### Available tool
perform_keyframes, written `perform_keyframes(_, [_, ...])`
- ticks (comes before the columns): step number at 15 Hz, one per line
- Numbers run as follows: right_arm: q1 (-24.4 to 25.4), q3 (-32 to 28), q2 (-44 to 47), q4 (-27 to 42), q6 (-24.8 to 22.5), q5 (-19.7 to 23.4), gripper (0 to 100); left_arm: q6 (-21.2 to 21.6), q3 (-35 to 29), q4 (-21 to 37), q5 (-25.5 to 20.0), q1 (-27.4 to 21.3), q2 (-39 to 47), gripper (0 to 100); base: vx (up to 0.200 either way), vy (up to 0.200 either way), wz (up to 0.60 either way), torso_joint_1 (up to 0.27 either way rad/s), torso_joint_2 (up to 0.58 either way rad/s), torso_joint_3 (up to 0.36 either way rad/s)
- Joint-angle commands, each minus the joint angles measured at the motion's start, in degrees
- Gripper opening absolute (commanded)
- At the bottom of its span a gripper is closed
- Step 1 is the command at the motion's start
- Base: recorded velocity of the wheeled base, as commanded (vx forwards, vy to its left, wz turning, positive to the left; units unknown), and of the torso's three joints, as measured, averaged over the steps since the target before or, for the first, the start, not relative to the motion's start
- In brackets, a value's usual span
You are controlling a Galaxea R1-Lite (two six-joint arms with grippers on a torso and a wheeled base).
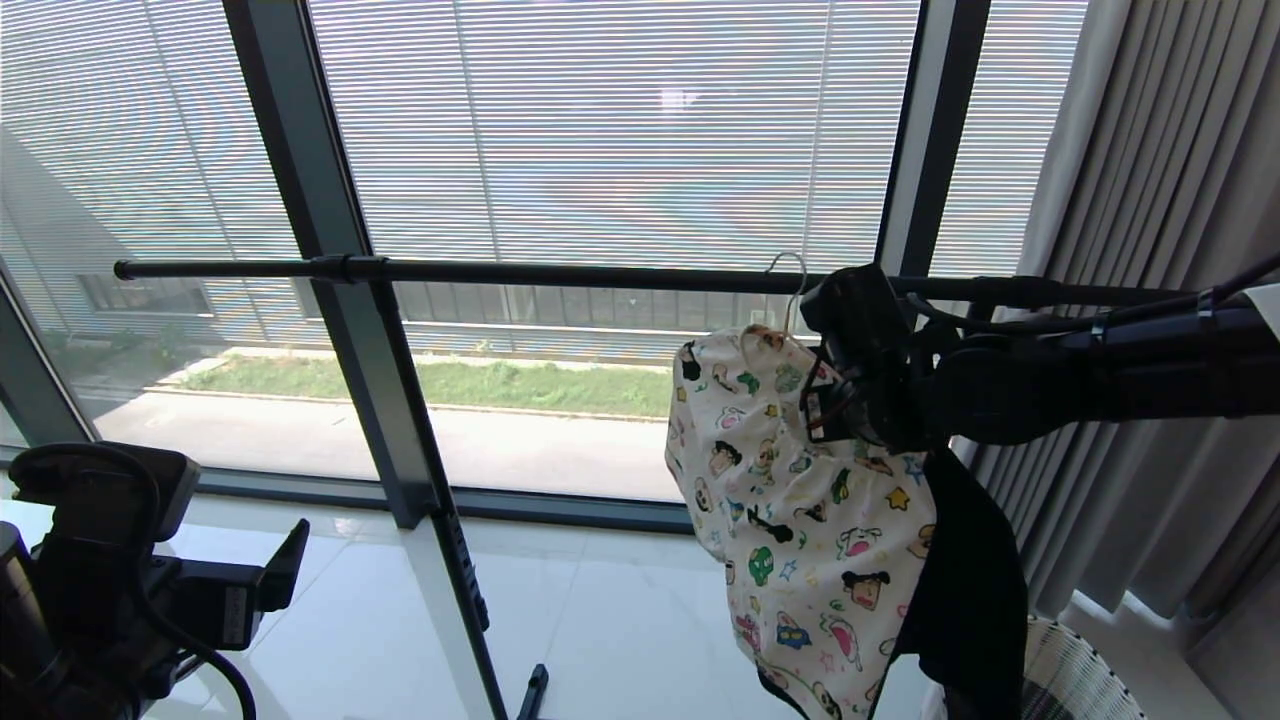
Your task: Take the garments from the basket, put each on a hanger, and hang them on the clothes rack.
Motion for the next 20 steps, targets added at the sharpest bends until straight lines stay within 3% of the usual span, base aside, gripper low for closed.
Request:
perform_keyframes(1, [0.0, -0.1, 0.3, -0.1, 0.0, 0.0, 0, 0.0, 0.0, 0.0, 0.0, 0.0, 0.1, 100, 0.0, 0.0, 0.0, 0.0, 0.0, 0.0])
perform_keyframes(10, [-0.9, -1.9, -0.4, -0.2, 0.3, -0.3, 0, 0.0, -0.1, 0.0, -1.6, -0.1, -0.5, 100, 0.0, 0.0, 0.0, 0.0, 0.0, 0.0])
perform_keyframes(13, [-0.8, -1.9, -0.4, -0.1, 0.2, -0.3, 0, 0.0, 0.0, 0.0, -1.8, -0.1, -0.5, 100, 0.2, 0.0, 0.0, 0.001, 0.0, 0.002])
perform_keyframes(20, [-0.7, -1.9, -0.5, -0.1, 0.1, -0.4, 0, 0.0, 0.9, 0.0, -1.8, -0.7, -0.6, 100, 0.0, 0.0, 0.0, 0.0, 0.0, 0.0])
